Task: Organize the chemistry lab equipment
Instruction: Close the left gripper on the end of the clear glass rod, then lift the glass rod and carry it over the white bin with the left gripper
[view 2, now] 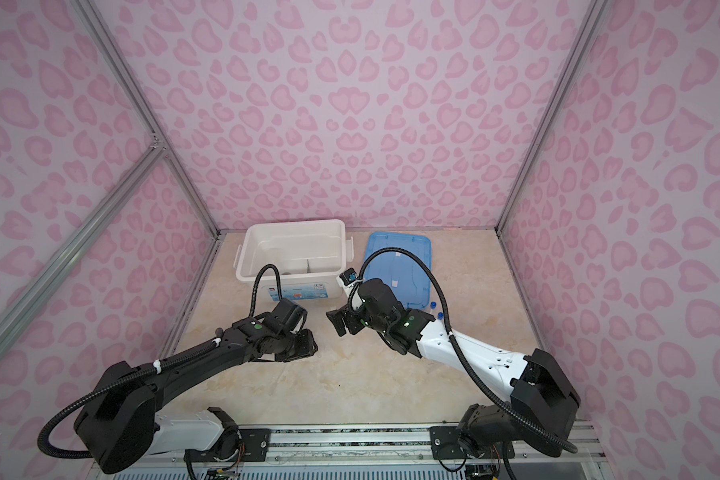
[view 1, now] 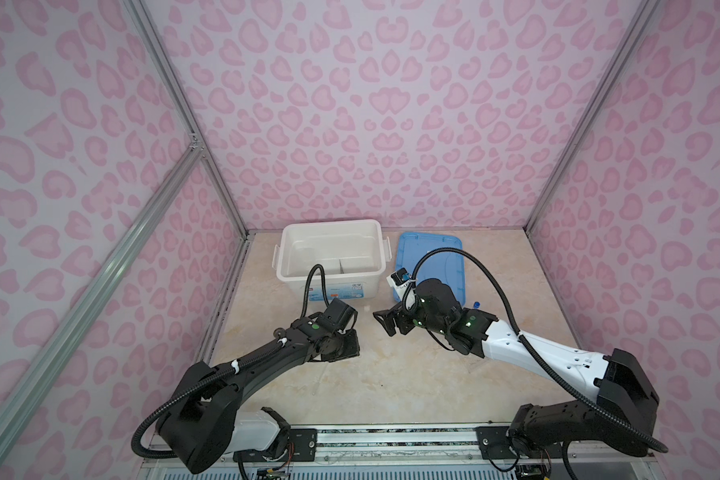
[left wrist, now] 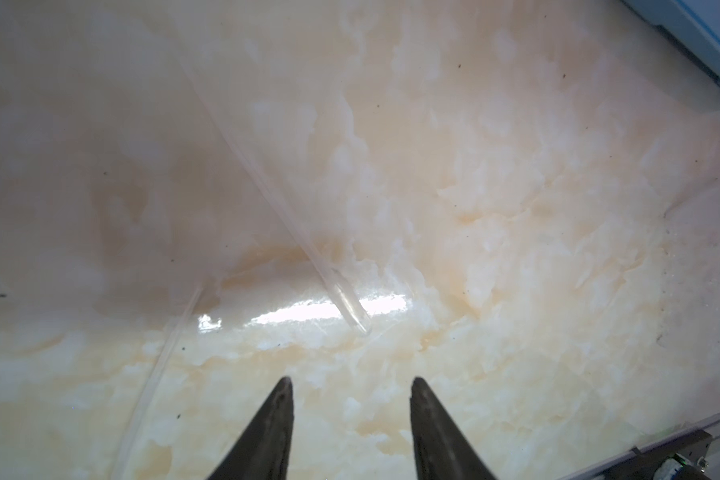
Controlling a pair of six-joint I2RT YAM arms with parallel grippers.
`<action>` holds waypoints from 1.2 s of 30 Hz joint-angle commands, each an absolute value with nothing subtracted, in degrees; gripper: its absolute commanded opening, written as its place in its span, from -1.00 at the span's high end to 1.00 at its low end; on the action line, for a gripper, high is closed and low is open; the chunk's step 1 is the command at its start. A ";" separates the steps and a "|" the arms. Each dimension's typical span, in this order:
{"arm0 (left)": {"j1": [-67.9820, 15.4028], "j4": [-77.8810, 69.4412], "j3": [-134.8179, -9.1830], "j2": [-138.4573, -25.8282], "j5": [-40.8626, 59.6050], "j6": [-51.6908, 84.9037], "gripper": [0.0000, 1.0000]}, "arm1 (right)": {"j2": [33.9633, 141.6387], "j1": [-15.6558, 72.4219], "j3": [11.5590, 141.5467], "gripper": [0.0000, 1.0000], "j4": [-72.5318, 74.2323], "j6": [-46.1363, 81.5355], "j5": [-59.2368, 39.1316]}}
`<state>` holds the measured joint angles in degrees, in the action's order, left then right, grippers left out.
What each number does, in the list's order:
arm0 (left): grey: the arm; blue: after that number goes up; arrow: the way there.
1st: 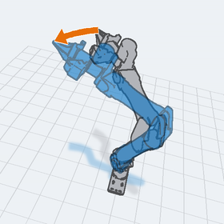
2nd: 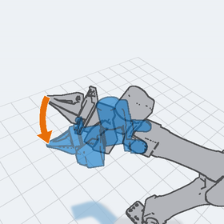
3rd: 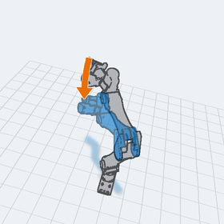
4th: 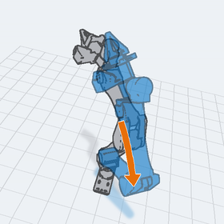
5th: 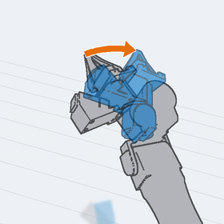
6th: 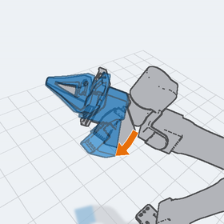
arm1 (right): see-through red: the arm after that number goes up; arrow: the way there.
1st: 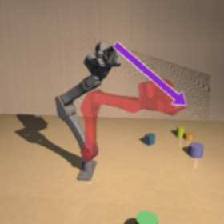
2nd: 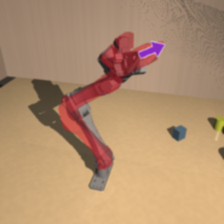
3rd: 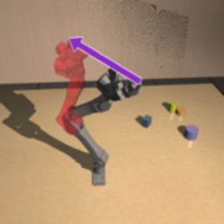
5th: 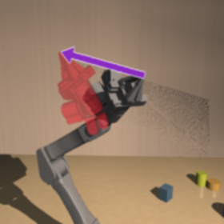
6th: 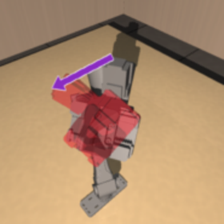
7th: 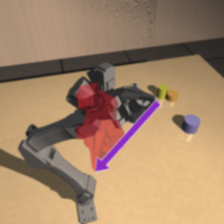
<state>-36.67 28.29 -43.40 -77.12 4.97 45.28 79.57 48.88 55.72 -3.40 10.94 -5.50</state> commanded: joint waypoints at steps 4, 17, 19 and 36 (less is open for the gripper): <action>-37.43 26.31 -42.45 -80.26 0.47 48.76 0.11 | 81.00 49.91 56.73 -0.97 -5.42 10.54 -3.52; -38.58 24.17 -44.79 -87.19 -2.38 47.16 0.25 | 82.20 49.94 58.28 -0.97 -7.43 9.80 -2.69; -38.80 24.91 -45.43 -88.50 -2.72 46.62 0.25 | 81.96 50.00 58.06 -0.97 -7.73 9.84 -2.22; -41.42 28.76 -46.29 -88.18 -2.46 46.97 0.84 | 79.60 49.47 56.78 -0.96 -8.09 11.36 -0.93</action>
